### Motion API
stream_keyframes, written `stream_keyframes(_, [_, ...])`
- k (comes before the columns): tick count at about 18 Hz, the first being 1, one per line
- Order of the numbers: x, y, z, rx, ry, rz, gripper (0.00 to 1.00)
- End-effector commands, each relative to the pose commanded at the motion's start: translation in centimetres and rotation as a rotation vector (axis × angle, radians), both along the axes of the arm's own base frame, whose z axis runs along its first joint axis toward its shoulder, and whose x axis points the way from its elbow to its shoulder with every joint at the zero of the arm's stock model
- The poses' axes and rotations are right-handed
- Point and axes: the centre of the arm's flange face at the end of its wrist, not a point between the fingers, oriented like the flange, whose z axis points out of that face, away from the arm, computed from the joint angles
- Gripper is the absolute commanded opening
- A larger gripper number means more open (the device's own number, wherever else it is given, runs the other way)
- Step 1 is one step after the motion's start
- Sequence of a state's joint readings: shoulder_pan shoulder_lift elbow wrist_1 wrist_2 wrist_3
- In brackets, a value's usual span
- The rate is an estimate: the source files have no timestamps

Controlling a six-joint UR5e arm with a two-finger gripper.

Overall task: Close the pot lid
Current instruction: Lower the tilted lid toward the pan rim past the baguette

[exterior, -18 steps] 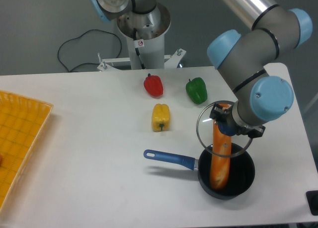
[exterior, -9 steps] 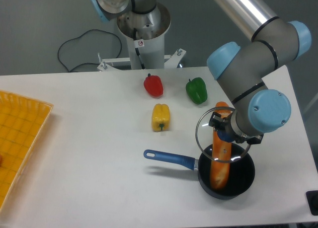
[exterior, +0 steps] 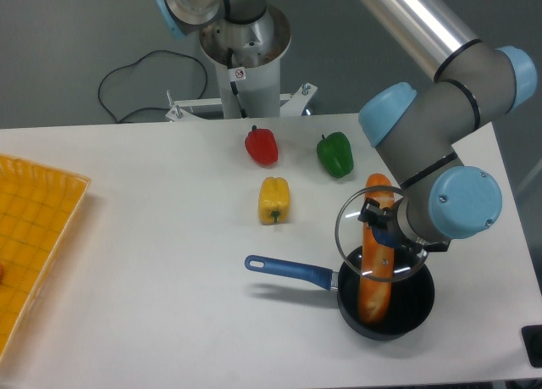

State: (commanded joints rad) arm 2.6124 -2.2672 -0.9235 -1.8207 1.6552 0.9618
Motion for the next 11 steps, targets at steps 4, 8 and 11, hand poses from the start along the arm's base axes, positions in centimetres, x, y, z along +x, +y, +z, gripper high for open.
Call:
stream_keyframes(4, [0.3, -0.1, 1.0, -0.007, -0.017, 0.001, 0.56])
stream_keyframes(8, [0.9, -0.1, 2.9, -0.006, -0.023, 0.001, 0.56])
stream_keyframes(11, [0.8, 0.3, 3.3, -0.002, -0.007, 0.023, 0.56])
